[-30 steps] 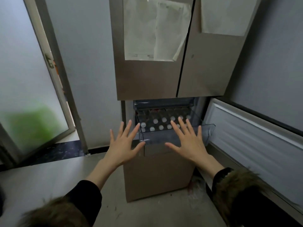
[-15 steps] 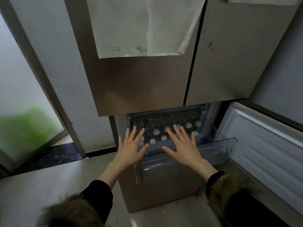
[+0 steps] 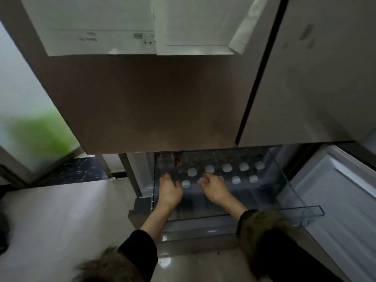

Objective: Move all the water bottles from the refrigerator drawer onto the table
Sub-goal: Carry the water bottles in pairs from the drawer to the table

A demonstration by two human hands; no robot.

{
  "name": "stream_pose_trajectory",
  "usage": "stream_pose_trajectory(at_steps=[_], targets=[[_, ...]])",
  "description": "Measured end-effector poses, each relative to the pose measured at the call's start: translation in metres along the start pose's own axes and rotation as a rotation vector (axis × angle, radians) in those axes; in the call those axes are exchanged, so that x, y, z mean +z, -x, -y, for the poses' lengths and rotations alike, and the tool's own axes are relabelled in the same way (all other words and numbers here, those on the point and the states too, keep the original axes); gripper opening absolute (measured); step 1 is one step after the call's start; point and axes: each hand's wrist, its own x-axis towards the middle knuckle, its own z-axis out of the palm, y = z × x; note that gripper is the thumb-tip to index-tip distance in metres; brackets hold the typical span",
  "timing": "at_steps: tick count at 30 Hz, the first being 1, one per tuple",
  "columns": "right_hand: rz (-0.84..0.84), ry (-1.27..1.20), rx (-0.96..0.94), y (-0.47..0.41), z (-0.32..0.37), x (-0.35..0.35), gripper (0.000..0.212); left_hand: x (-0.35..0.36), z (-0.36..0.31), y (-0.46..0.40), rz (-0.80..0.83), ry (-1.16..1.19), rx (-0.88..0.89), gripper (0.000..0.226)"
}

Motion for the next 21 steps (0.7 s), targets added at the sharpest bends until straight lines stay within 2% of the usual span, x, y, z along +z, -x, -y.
stream_pose_trajectory(at_steps=[3,6,8,12,14,15,17,21], targets=[[0.09,-0.192,0.12,-0.031,0.002,0.005,0.026,0.012,0.005,-0.019,-0.023,0.054,-0.108,0.038],[0.132,-0.412,0.224,-0.054,0.005,0.015,0.035,0.021,0.011,-0.031,-0.091,0.213,-0.231,0.037],[0.165,-0.538,0.261,-0.065,0.006,0.021,0.037,0.023,0.014,-0.034,-0.116,0.419,-0.342,0.034],[0.151,-0.873,0.378,-0.08,0.006,0.03,0.029,0.019,0.018,-0.038,-0.132,0.823,-0.471,0.023],[0.126,-0.912,0.379,-0.085,0.004,0.033,0.014,0.015,0.013,-0.037,-0.141,0.987,-0.532,0.013],[0.125,-0.919,0.374,-0.085,0.005,0.032,0.007,0.015,0.011,-0.038,-0.132,1.042,-0.57,0.016],[0.149,-0.916,0.367,-0.084,0.004,0.031,0.016,0.02,0.005,-0.041,-0.105,1.124,-0.619,0.023],[0.181,-0.895,0.349,-0.077,-0.005,0.026,0.015,0.03,0.0,-0.048,-0.076,1.246,-0.684,0.023]])
